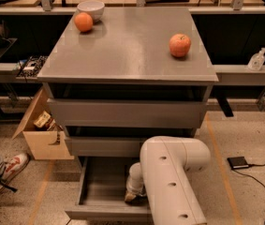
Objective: Pick redbull can from bottom drawer and place on counter
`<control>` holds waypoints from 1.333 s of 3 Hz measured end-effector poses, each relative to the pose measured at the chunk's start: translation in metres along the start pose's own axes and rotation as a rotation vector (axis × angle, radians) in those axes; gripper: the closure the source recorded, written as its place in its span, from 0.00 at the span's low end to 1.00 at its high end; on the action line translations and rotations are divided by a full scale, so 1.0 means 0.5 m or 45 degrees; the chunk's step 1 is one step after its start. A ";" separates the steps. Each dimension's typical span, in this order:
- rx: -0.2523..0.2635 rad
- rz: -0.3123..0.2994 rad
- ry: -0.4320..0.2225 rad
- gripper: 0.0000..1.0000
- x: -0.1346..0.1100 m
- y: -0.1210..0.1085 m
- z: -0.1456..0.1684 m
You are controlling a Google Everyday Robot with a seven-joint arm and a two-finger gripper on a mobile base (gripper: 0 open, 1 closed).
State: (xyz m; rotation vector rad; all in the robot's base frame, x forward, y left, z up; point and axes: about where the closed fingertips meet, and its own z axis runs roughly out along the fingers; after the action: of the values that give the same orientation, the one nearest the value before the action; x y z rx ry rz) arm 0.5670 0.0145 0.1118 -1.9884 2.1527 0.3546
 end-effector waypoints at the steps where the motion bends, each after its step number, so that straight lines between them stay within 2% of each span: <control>1: 0.034 -0.031 0.048 0.86 -0.010 0.001 -0.017; 2: 0.066 -0.065 0.039 1.00 -0.022 0.003 -0.053; 3: 0.088 -0.087 -0.041 1.00 -0.042 0.000 -0.107; 4: 0.099 -0.085 -0.212 1.00 -0.050 0.013 -0.164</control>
Offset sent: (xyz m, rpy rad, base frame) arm 0.0016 0.0017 0.0601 -0.0173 -0.1139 0.0551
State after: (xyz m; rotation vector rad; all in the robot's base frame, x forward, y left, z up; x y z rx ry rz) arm 0.5647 0.0143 0.1979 -1.9110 1.9648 0.4042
